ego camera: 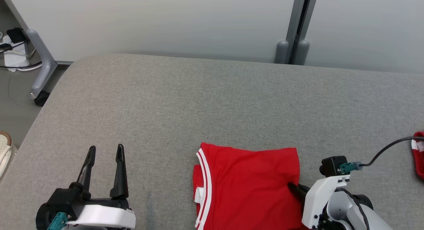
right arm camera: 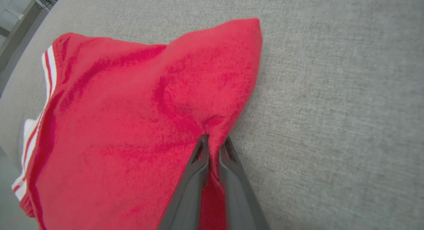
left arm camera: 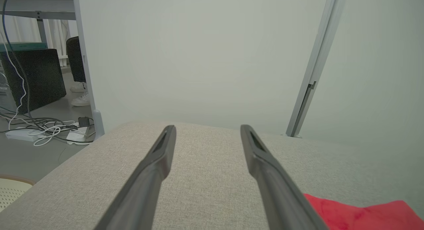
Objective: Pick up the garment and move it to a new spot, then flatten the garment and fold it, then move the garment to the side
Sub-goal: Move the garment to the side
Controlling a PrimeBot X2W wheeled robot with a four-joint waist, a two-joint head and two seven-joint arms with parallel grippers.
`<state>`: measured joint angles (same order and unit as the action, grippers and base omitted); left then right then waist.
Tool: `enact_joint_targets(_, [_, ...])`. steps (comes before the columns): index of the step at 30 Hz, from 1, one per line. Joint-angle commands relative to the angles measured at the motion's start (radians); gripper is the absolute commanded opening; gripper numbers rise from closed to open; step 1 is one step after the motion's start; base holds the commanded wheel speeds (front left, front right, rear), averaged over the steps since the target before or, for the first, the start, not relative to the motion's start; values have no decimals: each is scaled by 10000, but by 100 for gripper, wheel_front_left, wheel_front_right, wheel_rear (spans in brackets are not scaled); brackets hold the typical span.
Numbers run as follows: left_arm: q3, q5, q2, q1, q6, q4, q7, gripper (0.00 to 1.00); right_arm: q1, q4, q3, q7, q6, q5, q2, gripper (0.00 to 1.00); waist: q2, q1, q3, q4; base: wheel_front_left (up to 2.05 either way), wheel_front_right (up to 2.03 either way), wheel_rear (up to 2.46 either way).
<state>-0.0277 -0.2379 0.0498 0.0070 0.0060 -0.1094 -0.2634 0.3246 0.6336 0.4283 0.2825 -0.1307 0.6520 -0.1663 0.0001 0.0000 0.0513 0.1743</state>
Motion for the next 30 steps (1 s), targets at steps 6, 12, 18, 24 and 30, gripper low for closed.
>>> enact_joint_targets(6, [58, -70, 28, -184, -24, 58, -12, 100, 352, -114, 115, -1206, -2, 102, -207, 0, -1, 0, -51, -317, 0, 0, 0])
enact_joint_targets(12, [-145, 12, 23, -221, -66, 275, -12, 100, 616, -389, 331, -2021, -2, 150, -608, 0, -1, 0, -16, -1030, 0, 0, 0])
enact_joint_targets(18, [-381, 108, 25, -306, -119, 171, -7, 100, 554, -647, 417, -2449, -4, 247, -1016, 0, -1, 0, 0, -2051, 0, 0, 0])
enact_joint_targets(24, [-562, 30, 24, -570, -193, 123, -6, 100, 551, -959, 485, -2690, -4, 281, -1173, 0, -1, 0, 118, -3186, 0, 0, 0])
enact_joint_targets(30, [-793, 170, 32, -861, -450, 90, -6, 100, 711, -1153, 563, -2872, -4, 312, -1171, 0, -1, 0, 294, -4184, 0, 0, 0])
